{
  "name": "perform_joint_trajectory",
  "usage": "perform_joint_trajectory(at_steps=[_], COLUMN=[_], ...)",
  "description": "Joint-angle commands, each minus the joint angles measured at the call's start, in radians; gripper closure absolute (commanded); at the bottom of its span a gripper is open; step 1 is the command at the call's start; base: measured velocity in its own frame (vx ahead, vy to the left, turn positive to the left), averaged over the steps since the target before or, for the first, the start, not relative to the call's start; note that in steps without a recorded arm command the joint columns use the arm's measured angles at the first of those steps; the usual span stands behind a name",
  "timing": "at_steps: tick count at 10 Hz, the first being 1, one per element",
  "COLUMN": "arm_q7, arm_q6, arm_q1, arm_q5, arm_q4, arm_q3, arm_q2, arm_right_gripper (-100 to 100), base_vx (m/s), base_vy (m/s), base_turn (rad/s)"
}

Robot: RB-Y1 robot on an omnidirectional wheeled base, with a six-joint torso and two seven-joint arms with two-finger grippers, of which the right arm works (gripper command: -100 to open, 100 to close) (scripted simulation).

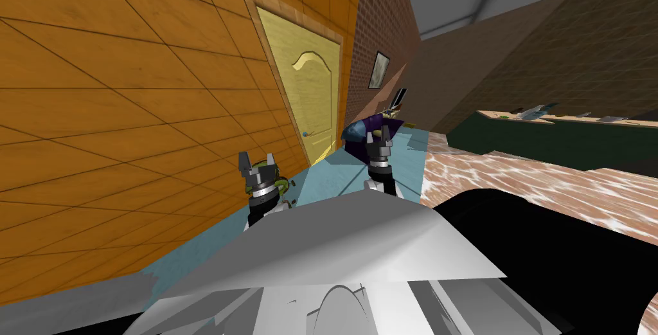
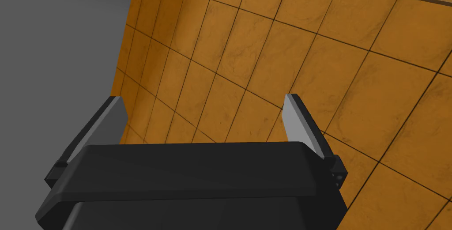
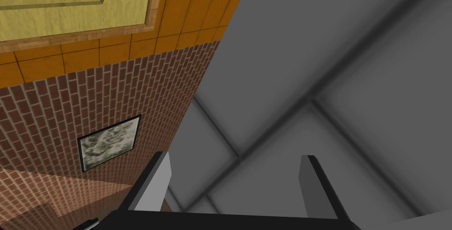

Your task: Pull the door open

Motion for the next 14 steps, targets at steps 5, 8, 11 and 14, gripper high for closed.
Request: perform_joint_trajectory(at_steps=[5, 8, 11, 14], arm_q7=[0.019, 0.034, 0.052, 0.065], arm_q6=[-0.007, -0.013, -0.020, -0.025], arm_q1=[-0.049, -0.086, -0.131, -0.164], arm_q5=[-0.012, -0.021, -0.032, -0.041], arm_q4=[0.103, 0.181, 0.268, 0.341], arm_q3=[-0.014, -0.025, -0.039, -0.049], arm_q2=[-0.021, -0.034, -0.047, -0.056], arm_right_gripper=[-100, -100, -100, -100], base_vx=[0.047, 0.062, 0.082, 0.052], base_vy=[-0.015, -0.024, -0.036, -0.022], base_turn=[0.085, 0.114, 0.124, 0.103])
